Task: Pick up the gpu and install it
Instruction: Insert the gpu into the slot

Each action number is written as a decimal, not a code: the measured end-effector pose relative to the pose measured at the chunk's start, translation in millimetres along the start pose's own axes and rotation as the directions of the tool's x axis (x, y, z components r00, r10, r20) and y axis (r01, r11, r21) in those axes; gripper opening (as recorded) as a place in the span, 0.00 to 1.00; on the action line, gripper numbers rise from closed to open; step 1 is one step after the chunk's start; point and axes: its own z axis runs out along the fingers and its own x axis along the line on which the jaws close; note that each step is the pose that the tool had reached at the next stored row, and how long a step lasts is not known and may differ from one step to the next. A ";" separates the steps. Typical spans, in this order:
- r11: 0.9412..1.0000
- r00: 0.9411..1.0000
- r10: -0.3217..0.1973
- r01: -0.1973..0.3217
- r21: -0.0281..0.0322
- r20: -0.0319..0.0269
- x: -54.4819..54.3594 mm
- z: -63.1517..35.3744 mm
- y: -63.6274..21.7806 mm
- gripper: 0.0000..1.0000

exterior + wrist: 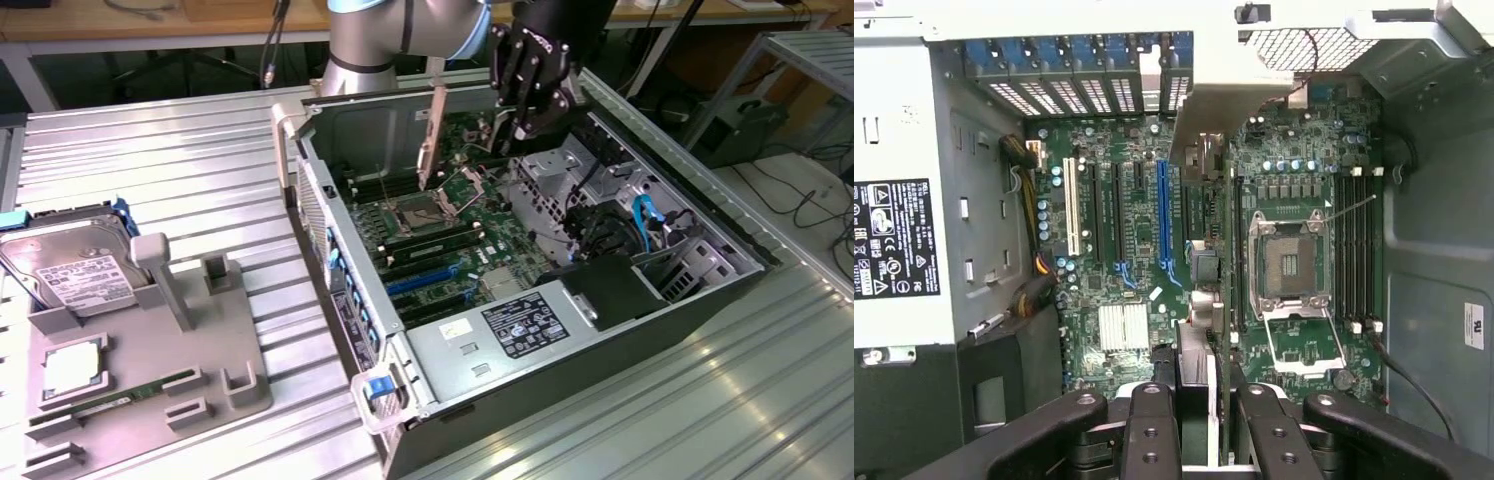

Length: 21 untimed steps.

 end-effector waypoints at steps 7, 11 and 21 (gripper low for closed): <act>1.000 1.000 -0.001 0.001 -0.001 0.007 0.3 9.5 0.0 0.28; 1.000 1.000 -0.001 0.001 -0.001 0.018 0.4 12.5 -0.1 0.28; 1.000 1.000 -0.001 0.001 -0.001 0.018 0.5 19.2 11.5 0.28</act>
